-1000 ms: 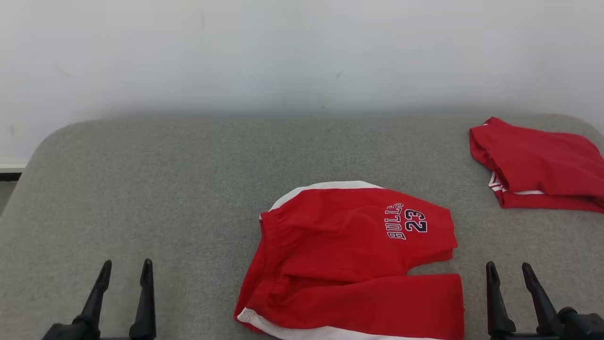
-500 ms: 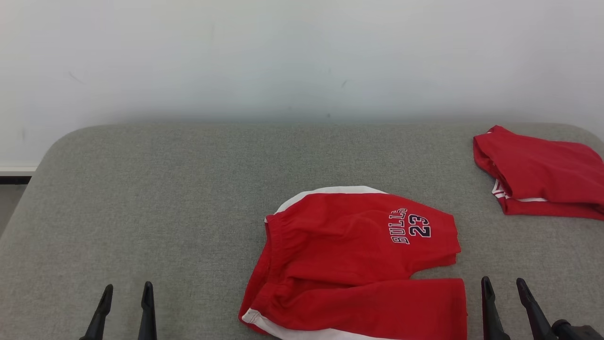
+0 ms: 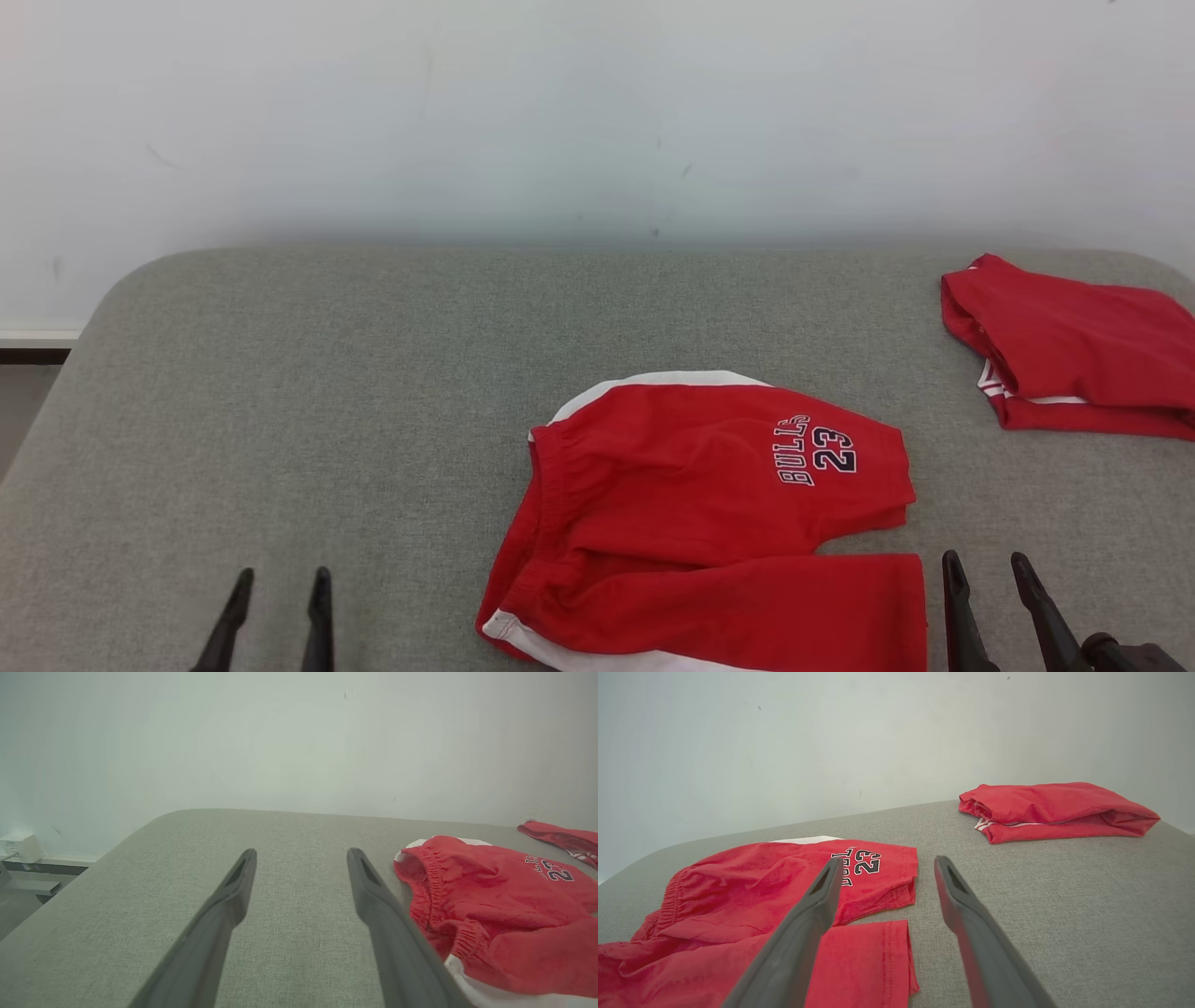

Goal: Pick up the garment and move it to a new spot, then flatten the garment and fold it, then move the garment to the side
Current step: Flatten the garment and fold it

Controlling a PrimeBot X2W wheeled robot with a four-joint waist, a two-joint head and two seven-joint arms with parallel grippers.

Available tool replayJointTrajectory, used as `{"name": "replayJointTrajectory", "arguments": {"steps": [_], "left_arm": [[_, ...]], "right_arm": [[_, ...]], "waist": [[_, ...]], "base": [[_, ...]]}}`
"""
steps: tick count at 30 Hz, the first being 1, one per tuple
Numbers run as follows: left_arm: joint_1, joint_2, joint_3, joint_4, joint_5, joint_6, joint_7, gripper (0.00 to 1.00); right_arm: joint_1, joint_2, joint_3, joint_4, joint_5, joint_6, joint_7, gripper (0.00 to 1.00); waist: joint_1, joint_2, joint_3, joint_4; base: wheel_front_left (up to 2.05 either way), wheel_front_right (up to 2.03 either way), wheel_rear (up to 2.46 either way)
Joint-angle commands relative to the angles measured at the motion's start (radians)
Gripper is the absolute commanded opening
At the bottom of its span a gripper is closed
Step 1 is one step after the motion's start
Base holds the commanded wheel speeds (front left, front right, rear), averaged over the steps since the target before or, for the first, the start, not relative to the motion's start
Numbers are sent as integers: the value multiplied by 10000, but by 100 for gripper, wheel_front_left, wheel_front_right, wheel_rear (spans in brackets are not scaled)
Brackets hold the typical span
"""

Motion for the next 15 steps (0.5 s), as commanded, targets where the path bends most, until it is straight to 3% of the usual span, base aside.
{"name": "replayJointTrajectory", "arguments": {"steps": [1,9,15], "left_arm": [[-58,70,-156,20,-158,-1,-30,100],[-691,1247,-3009,808,-946,7,-31,100],[-1533,1837,-4400,1472,-1542,6,-31,100]], "right_arm": [[-22,-51,29,32,35,-31,0,100],[-25,-405,488,482,60,-31,0,100],[-46,-482,691,1067,257,-31,0,100]], "waist": [[0,0,5,-7],[0,0,159,-133],[0,0,413,-373]], "base": [[0,0,0],[0,0,0],[0,0,0]]}}
